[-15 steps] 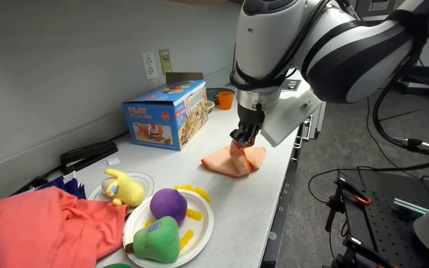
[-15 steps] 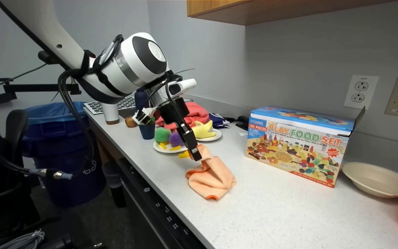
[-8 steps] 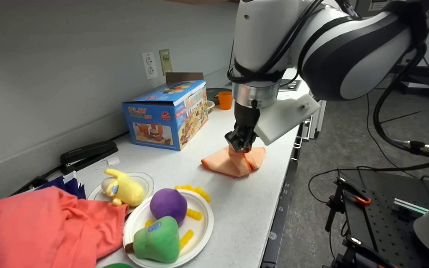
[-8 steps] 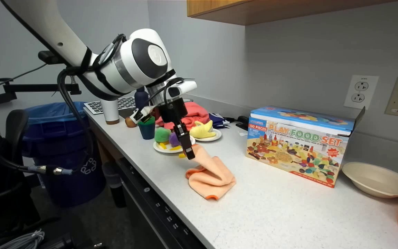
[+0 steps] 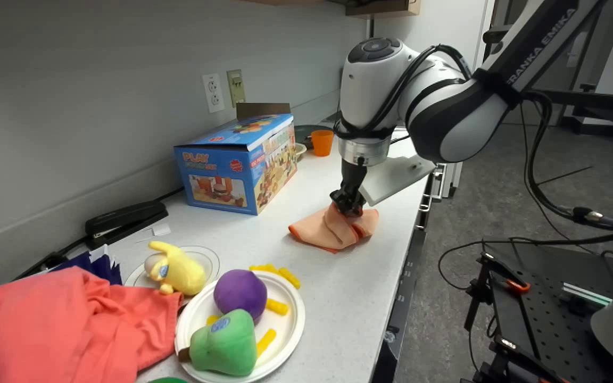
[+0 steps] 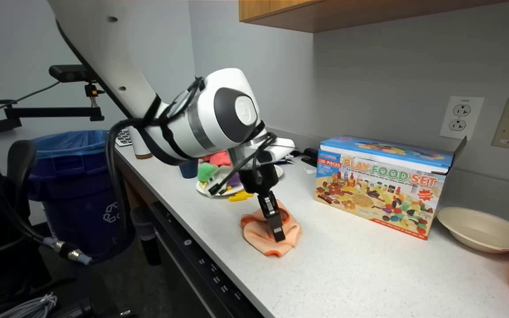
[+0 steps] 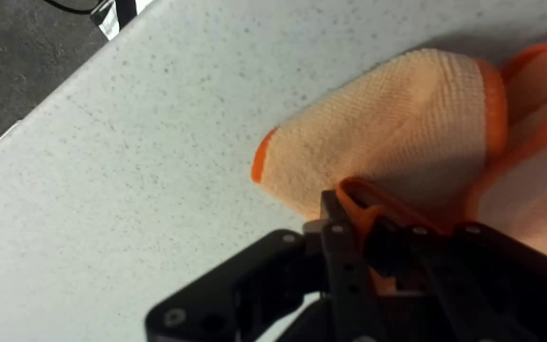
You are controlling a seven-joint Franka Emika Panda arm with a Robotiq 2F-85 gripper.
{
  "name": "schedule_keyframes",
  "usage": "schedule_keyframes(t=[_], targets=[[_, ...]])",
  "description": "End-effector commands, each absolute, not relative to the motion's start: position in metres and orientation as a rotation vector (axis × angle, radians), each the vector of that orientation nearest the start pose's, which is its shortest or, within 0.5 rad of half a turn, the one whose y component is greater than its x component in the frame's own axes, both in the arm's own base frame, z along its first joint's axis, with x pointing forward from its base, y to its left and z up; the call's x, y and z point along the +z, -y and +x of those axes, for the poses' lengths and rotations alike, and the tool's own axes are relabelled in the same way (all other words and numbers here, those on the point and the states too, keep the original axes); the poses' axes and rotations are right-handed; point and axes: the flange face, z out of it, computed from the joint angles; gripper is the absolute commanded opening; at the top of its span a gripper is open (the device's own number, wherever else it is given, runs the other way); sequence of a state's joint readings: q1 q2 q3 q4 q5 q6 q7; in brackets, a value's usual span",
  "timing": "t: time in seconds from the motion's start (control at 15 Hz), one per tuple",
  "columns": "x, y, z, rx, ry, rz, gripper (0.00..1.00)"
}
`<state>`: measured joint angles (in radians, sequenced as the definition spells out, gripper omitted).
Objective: Scrunch the orange towel
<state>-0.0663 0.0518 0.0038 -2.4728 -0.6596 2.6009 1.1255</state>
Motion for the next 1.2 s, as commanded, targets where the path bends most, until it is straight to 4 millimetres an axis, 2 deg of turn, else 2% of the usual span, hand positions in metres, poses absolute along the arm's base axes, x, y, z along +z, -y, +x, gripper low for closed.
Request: schedule_keyframes(t=[0.0, 0.33, 0.4, 0.47, 0.53, 0.73, 1.0, 1.07, 1.13], targets=[[0.252, 0.046, 0.499, -0.387, -1.096, -3.176, 0.01], [0.265, 0.041, 0.509, -0.357, -1.139, -3.115, 0.01], [0.268, 0.038, 0.508, -0.326, -1.15, -3.101, 0.31], [0.27, 0.035, 0.507, -0.295, -1.156, -3.091, 0.32], [0.275, 0.03, 0.506, -0.246, -1.161, -3.081, 0.37], [0.296, 0.014, 0.5, -0.128, -1.139, -3.088, 0.61], [0.336, -0.004, 0.497, -0.112, -1.033, -3.158, 0.92], [0.347, -0.003, 0.498, -0.12, -1.011, -3.17, 0.98], [0.357, -0.008, 0.496, -0.127, -0.986, -3.179, 1.0]])
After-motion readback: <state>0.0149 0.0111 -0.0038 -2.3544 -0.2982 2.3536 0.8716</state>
